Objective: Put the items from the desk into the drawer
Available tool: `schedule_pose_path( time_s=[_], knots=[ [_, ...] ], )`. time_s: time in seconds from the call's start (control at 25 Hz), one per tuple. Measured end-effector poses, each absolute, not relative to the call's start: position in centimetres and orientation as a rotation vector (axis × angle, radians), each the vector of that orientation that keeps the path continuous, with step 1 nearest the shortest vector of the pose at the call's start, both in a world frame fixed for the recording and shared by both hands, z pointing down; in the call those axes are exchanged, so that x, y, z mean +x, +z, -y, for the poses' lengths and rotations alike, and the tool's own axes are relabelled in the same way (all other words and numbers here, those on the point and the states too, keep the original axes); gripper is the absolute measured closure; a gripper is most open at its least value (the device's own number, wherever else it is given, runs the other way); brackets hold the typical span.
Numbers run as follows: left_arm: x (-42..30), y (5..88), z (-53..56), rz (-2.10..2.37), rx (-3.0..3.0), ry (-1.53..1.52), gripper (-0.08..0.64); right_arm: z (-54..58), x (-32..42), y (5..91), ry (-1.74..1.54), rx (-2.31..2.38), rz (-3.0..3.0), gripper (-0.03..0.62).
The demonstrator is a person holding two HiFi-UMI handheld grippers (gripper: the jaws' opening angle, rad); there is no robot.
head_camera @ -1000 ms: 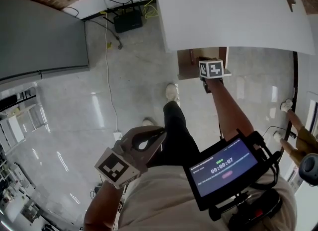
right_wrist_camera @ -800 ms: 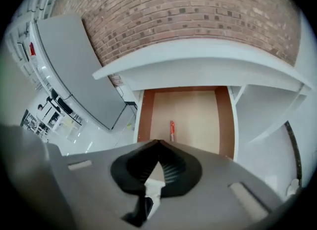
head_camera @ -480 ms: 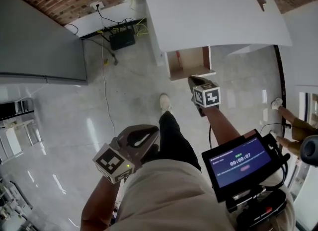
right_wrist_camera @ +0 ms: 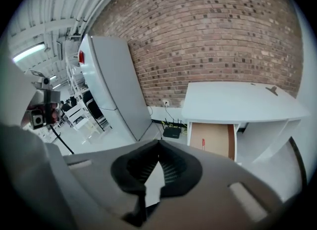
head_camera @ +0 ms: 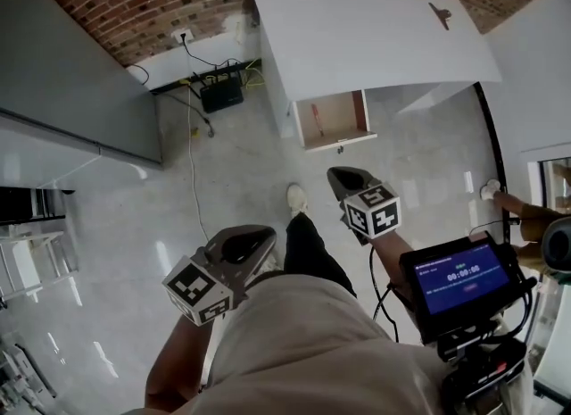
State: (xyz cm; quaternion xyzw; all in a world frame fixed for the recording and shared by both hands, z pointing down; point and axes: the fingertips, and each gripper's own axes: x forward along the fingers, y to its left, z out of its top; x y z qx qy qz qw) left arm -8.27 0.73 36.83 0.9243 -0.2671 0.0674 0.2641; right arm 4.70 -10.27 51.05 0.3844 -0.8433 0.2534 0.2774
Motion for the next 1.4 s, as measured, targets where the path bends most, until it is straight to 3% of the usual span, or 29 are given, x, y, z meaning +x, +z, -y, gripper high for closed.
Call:
schedule_pose_path(
  time_s=[0.56, 1.4],
  knots=[
    [-8.7, 34.8, -7.0, 0.654, 2.554, 0.210, 0.543, 0.7, -0.4, 41.3, 0.480, 0.947, 2.410, 0.591],
    [-8.9, 36.0, -8.2, 0.660, 2.548, 0.232, 0.543, -1.3, -3.1, 39.3, 0.357, 0.853, 2.486, 0.591]
  ],
)
